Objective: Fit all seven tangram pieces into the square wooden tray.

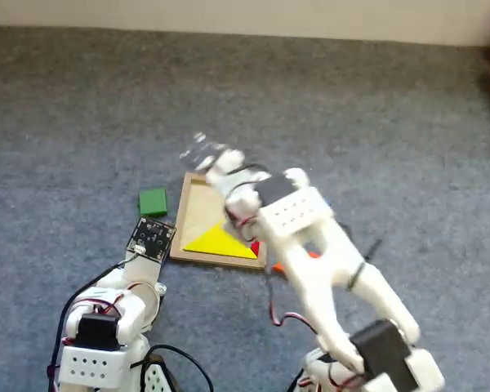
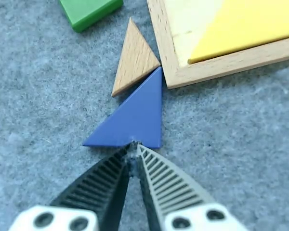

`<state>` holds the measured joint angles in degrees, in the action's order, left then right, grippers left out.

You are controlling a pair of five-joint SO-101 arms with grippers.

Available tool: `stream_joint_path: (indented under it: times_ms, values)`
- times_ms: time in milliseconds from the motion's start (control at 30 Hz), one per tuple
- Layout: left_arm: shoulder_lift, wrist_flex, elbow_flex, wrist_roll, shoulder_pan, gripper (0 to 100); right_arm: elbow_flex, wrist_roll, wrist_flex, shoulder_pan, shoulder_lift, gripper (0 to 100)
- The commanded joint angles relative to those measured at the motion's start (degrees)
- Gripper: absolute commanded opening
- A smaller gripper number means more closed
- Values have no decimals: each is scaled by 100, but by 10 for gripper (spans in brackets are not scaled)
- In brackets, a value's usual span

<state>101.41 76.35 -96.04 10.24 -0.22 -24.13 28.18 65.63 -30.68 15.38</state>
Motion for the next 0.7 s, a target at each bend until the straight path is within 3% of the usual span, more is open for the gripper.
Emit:
stream_joint_path:
  times_ms: [0,133,533,667]
  values:
    - [215,35,-110,18,-4,7,-13,-53,251,400,708,67]
    - [215,35,-110,18,-4,7,13,-914,549,549,963,70]
    - [215,35,-110,18,-4,7,-13,-5020,567,1385,505,70]
    - [215,35,-110,18,-4,7,-22,-5916,567,1420,119,71]
